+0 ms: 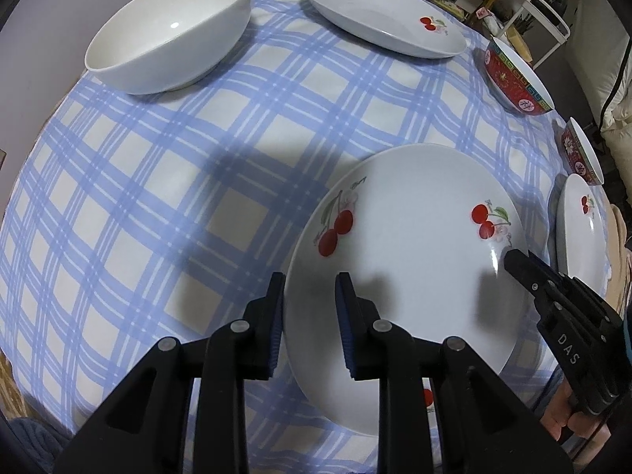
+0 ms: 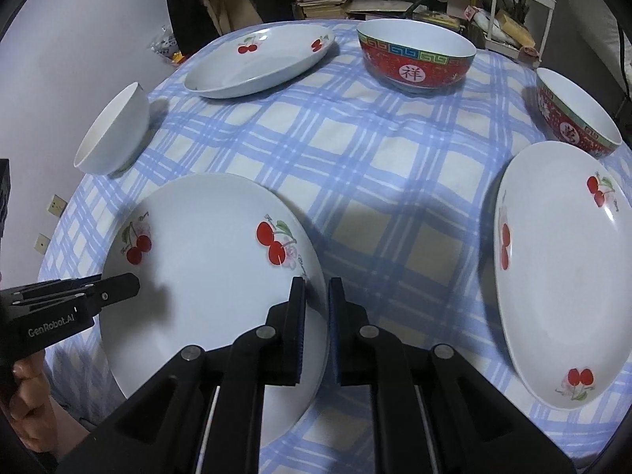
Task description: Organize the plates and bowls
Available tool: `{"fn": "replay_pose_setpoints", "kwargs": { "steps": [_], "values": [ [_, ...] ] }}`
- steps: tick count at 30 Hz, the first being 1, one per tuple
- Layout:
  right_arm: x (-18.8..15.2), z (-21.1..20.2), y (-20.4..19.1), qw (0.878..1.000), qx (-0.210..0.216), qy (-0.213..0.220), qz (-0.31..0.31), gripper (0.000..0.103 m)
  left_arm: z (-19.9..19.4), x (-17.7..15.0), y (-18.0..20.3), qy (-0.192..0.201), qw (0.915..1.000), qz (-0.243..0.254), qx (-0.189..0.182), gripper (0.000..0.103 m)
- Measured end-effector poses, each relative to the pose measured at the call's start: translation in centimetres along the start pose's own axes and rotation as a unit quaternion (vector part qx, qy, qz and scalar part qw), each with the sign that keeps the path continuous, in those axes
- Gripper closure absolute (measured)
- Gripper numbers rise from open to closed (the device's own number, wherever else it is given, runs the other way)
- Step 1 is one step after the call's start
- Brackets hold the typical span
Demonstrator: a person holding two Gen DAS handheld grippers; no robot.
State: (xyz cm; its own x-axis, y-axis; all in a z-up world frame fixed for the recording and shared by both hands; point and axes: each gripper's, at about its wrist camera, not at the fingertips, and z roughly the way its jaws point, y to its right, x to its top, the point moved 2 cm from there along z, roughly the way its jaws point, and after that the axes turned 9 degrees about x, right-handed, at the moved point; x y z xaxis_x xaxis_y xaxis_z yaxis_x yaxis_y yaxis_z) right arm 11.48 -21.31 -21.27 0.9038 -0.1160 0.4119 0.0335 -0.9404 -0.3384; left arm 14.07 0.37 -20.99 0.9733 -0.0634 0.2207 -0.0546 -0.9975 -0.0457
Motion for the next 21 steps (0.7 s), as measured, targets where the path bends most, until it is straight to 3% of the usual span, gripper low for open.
{"fn": "replay_pose_setpoints", "kwargs": {
  "steps": [7, 12, 18, 19, 20, 21],
  "values": [
    [0.0, 0.1, -0.3, 1.0, -0.01, -0.003, -0.015, 0.089, -0.4, 0.0, 0.3, 0.007, 0.9999, 0.005, 0.012, 0.08],
    [0.0, -0.2, -0.5, 0.999, -0.025, 0.002, -0.024, 0.089, -2.2, 0.1, 0.5, 0.046, 0.9975, 0.012, 0.052, 0.074],
    [0.9, -2.1, 0.1, 0.999, -0.038, 0.036, -0.014, 0.089, -4.1, 0.4, 1.0, 0.077, 0.9954, 0.023, 0.052, 0.069],
    [1.1, -2.6, 0.3, 0.998, -0.05, 0.046, -0.013, 0.086, -4.6, 0.4, 1.3, 0.082, 0.9948, 0.029, 0.053, 0.066],
    [1.2, -3.0, 0.6, 0.997, -0.057, 0.054, -0.012, 0.082, -5.1, 0.5, 1.5, 0.088, 0.9942, 0.031, 0.053, 0.056],
    [1.3, -3.4, 0.9, 0.996, -0.063, 0.063, -0.008, 0.068, -5.6, 0.4, 1.9, 0.099, 0.993, 0.036, 0.053, 0.051]
  ]
}}
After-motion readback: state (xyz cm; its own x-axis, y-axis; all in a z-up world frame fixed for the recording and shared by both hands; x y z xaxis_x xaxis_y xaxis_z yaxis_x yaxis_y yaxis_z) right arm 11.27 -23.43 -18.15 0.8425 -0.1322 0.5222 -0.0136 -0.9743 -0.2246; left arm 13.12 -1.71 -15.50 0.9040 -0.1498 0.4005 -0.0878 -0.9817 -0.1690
